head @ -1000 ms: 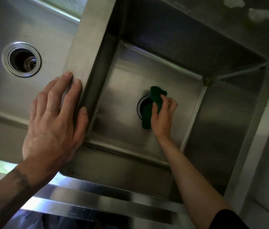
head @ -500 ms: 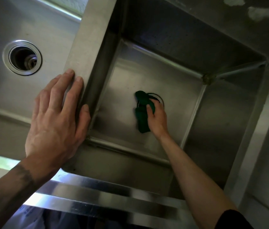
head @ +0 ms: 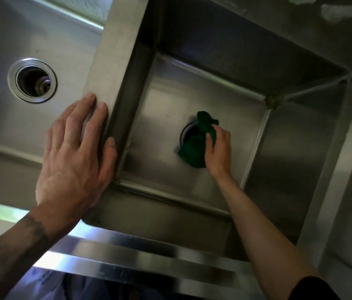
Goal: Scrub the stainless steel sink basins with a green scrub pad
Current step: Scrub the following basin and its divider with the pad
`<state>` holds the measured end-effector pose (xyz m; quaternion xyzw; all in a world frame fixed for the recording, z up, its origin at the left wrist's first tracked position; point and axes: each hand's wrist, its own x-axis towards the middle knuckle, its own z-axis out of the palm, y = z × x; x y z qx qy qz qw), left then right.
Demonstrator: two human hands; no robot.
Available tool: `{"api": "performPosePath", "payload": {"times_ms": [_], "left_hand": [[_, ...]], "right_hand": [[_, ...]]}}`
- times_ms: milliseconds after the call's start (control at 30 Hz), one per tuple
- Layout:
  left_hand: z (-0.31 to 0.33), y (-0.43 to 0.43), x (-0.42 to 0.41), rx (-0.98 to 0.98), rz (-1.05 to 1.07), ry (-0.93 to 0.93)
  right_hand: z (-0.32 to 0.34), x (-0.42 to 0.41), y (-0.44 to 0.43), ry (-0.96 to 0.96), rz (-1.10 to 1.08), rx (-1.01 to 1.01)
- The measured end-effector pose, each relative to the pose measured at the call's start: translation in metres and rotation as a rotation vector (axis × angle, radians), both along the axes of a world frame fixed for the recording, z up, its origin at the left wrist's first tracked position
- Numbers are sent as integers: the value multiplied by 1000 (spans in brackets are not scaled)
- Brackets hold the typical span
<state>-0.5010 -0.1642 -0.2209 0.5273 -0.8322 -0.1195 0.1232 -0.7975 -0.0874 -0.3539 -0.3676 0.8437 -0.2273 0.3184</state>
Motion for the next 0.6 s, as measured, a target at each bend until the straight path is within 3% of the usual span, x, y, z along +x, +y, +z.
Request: {"api": "performPosePath", "payload": {"times_ms": [100, 167, 267, 367, 467, 600], "left_hand": [[-1, 0, 0, 1, 4, 3], [-1, 0, 0, 3, 4, 4], [1, -1, -1, 14, 12, 3], [2, 0, -2, 28, 13, 4], [1, 0, -1, 28, 7, 3], [1, 0, -1, 23, 11, -1]], "right_hand": [[-10, 20, 8, 244, 258, 121], [-13, 37, 9, 256, 307, 203], [-5, 39, -4, 68, 162, 247], [9, 11, -15, -234, 171, 327], [21, -11, -8, -508, 48, 380], [19, -27, 0, -177, -138, 199]]}}
